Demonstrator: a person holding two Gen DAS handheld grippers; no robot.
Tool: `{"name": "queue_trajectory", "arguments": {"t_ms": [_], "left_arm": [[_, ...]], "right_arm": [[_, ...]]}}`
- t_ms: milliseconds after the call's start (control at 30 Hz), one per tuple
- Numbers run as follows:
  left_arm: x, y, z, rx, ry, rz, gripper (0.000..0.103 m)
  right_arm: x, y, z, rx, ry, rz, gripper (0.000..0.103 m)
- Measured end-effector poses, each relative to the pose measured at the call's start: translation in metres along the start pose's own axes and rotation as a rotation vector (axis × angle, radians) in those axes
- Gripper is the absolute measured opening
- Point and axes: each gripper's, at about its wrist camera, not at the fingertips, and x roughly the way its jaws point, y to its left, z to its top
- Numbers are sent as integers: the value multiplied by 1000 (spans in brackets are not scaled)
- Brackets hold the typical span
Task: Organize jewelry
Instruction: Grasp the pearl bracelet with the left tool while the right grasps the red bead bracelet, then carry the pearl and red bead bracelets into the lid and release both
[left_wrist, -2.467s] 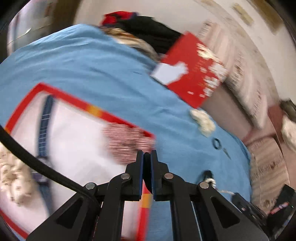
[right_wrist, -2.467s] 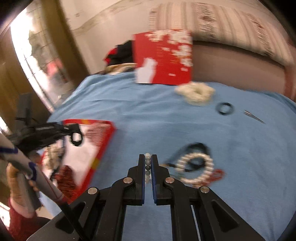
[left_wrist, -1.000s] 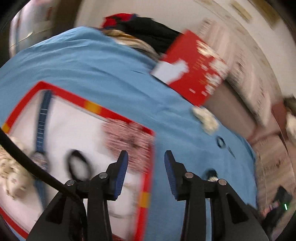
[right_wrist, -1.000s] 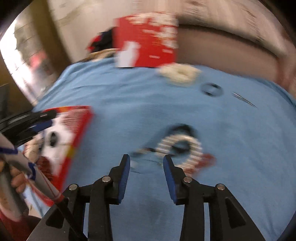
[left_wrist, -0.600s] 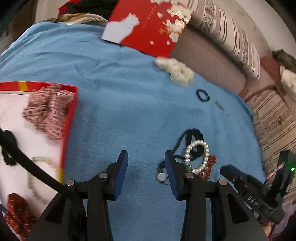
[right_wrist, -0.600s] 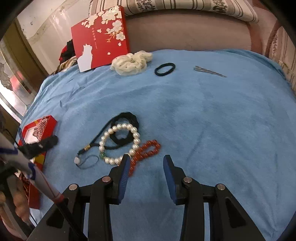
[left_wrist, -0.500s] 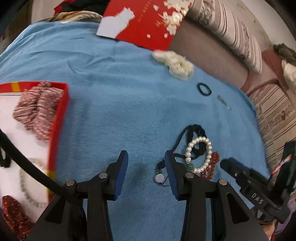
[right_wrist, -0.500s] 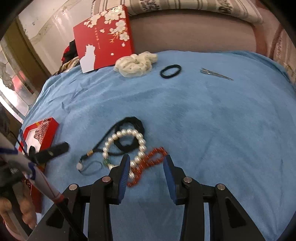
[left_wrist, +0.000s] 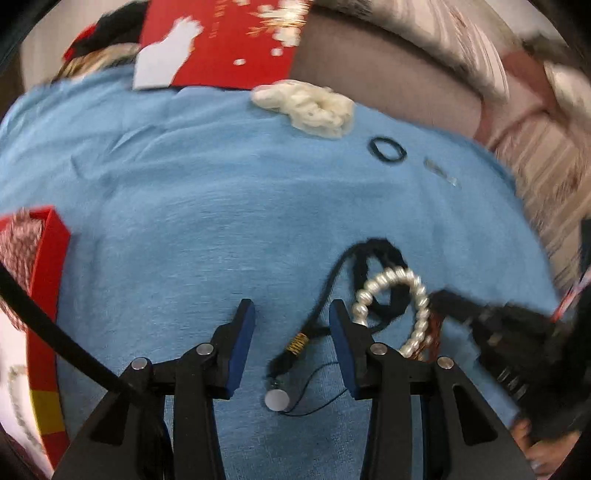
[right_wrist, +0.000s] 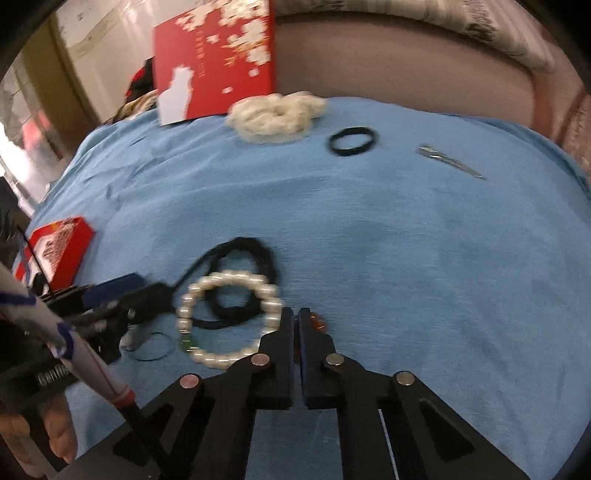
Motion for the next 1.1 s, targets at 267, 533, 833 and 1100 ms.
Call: {"name": "queue_trajectory", "arguments": {"t_ms": [267,533,833,1100], "left_arm": [[-8,31,6,-64,27,215,0],[-24,73,11,-259,-13,24,0],[-10,14,6,-157,26,-193,1],[4,-20,-3,-64,23,-236,37]], "right_arm": [[-16,-57,-18,131,9,-79,3],[-30,-39,-21,132,-9,90,28],[-6,8,-28,72,17,90,21],[-23,-38,-50,128,30,-11,9]]}}
